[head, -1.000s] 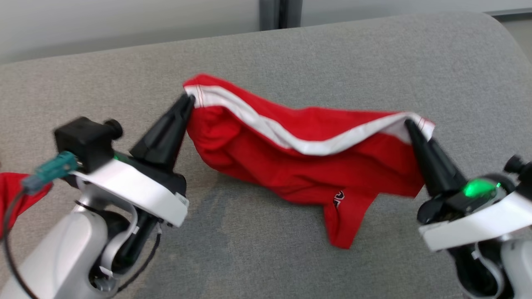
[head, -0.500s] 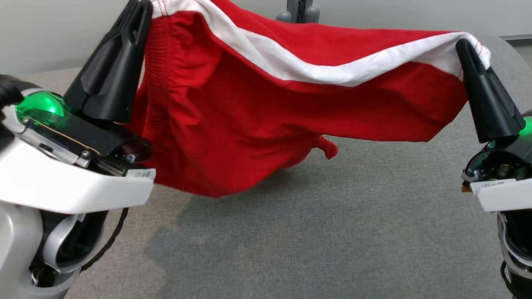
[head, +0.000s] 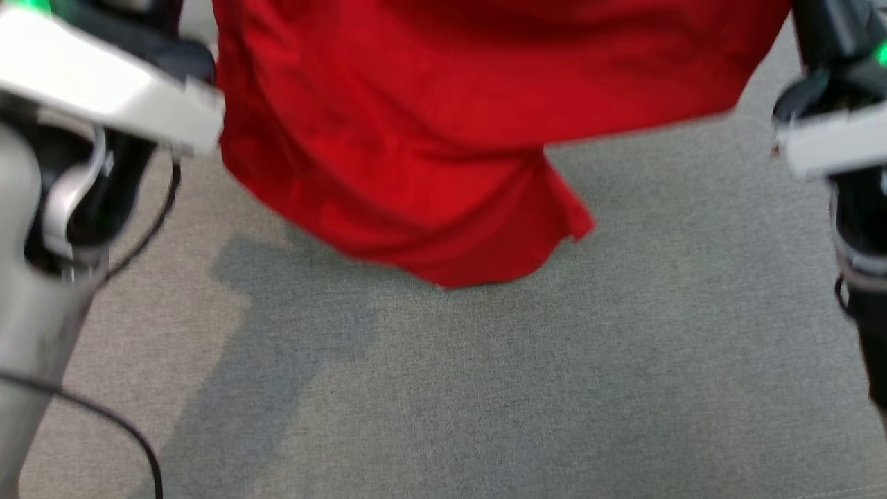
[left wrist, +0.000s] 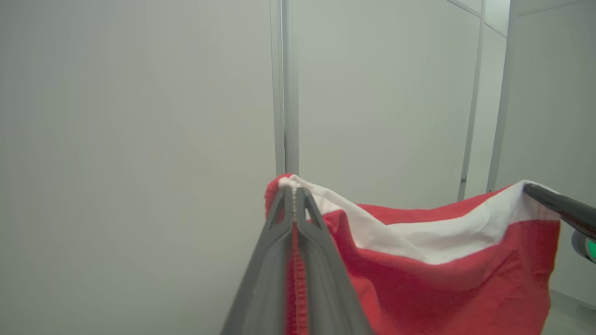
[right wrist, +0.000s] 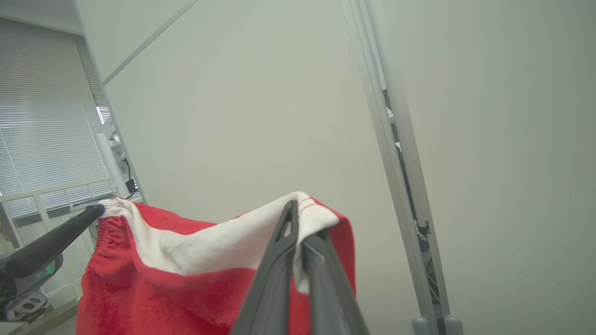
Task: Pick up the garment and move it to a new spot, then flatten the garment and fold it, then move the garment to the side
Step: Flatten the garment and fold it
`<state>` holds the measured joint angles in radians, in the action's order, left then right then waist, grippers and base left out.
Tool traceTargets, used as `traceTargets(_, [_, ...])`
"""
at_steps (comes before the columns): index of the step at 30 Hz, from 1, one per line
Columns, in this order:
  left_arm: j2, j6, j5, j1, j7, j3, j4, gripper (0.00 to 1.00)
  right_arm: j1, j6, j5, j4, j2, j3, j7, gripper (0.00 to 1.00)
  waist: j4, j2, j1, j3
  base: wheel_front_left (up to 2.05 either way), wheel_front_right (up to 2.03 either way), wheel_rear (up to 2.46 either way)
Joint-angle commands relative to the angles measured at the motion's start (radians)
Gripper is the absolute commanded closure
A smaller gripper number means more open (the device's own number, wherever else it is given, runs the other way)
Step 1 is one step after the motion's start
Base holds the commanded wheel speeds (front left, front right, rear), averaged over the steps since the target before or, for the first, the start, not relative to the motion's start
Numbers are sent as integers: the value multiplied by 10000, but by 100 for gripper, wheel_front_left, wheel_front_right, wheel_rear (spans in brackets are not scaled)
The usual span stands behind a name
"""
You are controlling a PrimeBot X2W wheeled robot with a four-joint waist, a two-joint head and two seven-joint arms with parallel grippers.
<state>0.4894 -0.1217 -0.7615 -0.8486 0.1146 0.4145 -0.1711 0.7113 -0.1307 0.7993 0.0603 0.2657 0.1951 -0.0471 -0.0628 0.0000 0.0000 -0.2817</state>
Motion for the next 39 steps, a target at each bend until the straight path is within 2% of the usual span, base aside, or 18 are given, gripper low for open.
traceTargets(1, [-194,231,161,-728,-29,112,741,100,759,-1,22,-709,80,90,234,100,39,0,0,-506,0,0,0])
traceTargets(9, [-1270,1610,325,-4124,-936,298,5473,100,4727,-1,69,-4592,-331,1397,1673,100,-56,0,0,-1280,0,0,0])
traceTargets(12, [-1530,1937,473,-5100,-1369,357,7005,100,5922,-1,125,-5952,-633,1749,2342,100,-126,0,0,-1362,0,0,0])
traceTargets(13, [-1730,2093,441,-5615,-1754,315,7911,100,6560,-1,253,-6728,-844,1954,2673,100,-148,0,0,-1369,0,0,0])
traceTargets(19, [-2265,2433,214,-6252,-2188,623,9909,100,7420,-1,576,-8515,-1144,3073,2839,100,-152,0,0,-1439,0,0,0])
traceTargets(24, [-2553,2511,-186,-5835,-2564,939,10455,100,7153,-1,1070,-9030,-1017,3750,2876,100,-60,0,0,-1682,0,0,0])
traceTargets(26, [-2764,2519,-642,-5274,-2760,1353,10059,100,6759,-1,1383,-8972,-868,4121,2891,100,0,0,0,-1807,0,0,0])
traceTargets(31, [-2425,2513,-1307,-3168,-3473,2348,9044,100,5029,-1,2364,-8335,-203,5005,2978,100,202,0,0,-1831,0,0,0])
traceTargets(39, [-2000,2517,-1605,655,-3773,2600,7162,100,1304,-2,4178,-6501,909,5882,3100,100,348,0,0,-1117,0,0,0])
